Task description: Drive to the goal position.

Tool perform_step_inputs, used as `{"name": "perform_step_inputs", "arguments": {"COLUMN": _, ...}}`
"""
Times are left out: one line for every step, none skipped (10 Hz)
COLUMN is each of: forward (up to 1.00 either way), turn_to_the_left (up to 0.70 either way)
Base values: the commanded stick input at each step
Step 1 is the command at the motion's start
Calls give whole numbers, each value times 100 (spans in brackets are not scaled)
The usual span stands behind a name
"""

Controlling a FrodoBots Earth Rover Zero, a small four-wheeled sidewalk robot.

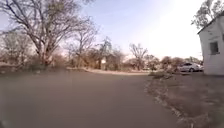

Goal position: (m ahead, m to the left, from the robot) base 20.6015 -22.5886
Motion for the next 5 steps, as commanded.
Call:
{"name": "perform_step_inputs", "arguments": {"forward": 70, "turn_to_the_left": 0}}
{"name": "perform_step_inputs", "arguments": {"forward": 70, "turn_to_the_left": 0}}
{"name": "perform_step_inputs", "arguments": {"forward": 70, "turn_to_the_left": 0}}
{"name": "perform_step_inputs", "arguments": {"forward": 70, "turn_to_the_left": 0}}
{"name": "perform_step_inputs", "arguments": {"forward": 70, "turn_to_the_left": 0}}
